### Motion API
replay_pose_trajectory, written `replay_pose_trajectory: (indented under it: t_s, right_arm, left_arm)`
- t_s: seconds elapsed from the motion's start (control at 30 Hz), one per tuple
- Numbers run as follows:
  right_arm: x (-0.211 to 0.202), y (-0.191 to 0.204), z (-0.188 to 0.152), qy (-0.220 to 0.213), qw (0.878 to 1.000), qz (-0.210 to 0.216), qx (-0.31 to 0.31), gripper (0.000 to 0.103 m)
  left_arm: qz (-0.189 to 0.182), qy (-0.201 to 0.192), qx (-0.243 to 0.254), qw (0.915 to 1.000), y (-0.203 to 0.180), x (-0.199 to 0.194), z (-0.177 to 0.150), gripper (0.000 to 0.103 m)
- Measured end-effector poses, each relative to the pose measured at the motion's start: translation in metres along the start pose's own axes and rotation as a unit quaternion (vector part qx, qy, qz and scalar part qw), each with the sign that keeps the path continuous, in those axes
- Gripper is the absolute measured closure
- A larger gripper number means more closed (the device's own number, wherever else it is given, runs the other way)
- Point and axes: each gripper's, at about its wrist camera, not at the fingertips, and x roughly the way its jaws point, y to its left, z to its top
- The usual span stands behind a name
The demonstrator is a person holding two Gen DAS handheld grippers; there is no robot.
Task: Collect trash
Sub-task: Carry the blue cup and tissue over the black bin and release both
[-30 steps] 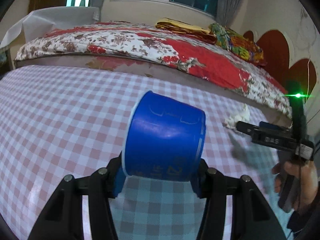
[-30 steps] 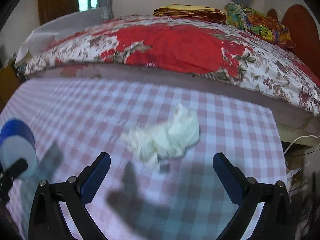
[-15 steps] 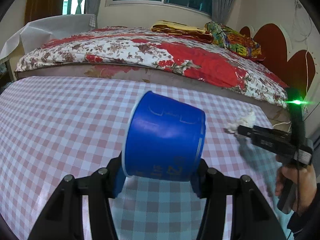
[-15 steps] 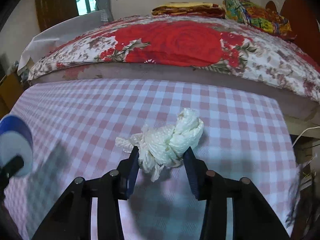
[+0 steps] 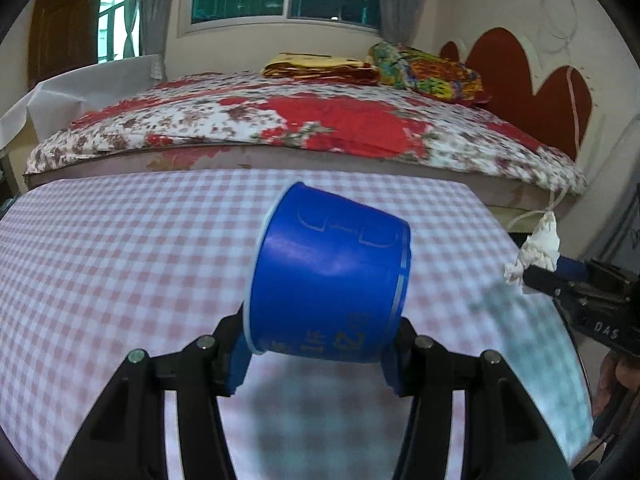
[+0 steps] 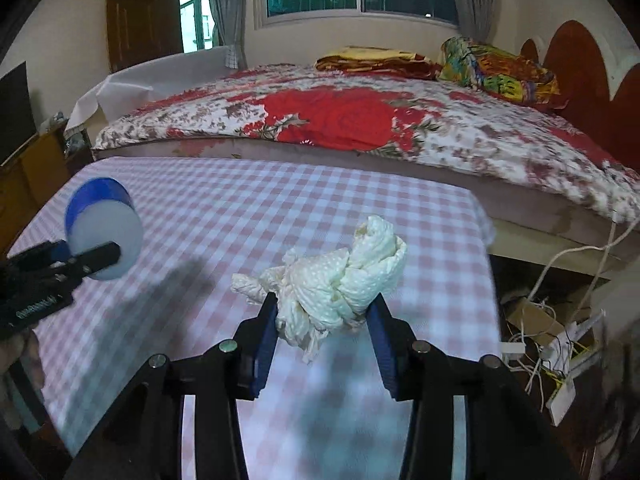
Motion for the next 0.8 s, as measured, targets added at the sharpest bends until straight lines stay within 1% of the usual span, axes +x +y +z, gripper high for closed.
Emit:
replay_pose_trajectory:
  t_s: [0.2,0.3,0.47,0.57,0.8]
  right_arm:
    - [-0.068,-0.01,-0.03,-0.023,1.0,-0.011,0.005,0.057]
    - [-0.098,-0.018,-0.048,-0.031,0.999,-0.02,0.007,0.057]
    - [-0.134,-0.038,-0.079,-0.035,0.998,-0.037,0.023,0.057]
    - [-0.154,-0.057,-0.098,-0.037,0.997,-0.046,0.043,0.057]
    - [-0.188,-0.104,-0.146,-0.031,0.992,-0.08,0.095,0.057]
  left_arm:
    - [-0.022,0.004,0.021,0.9995,-0.037,-0.027,-0.021,0.049]
    - [-0.033,0.002,0.042,0.9985,-0.061,-0.04,-0.028,0.049]
    - [-0.057,-0.003,0.07,0.9959,-0.1,-0.057,-0.036,0.049]
    - [-0.071,-0.005,0.086,0.9937,-0.12,-0.063,-0.039,0.049]
    - [-0.107,0.003,0.131,0.9855,-0.175,-0.062,-0.048,0.049]
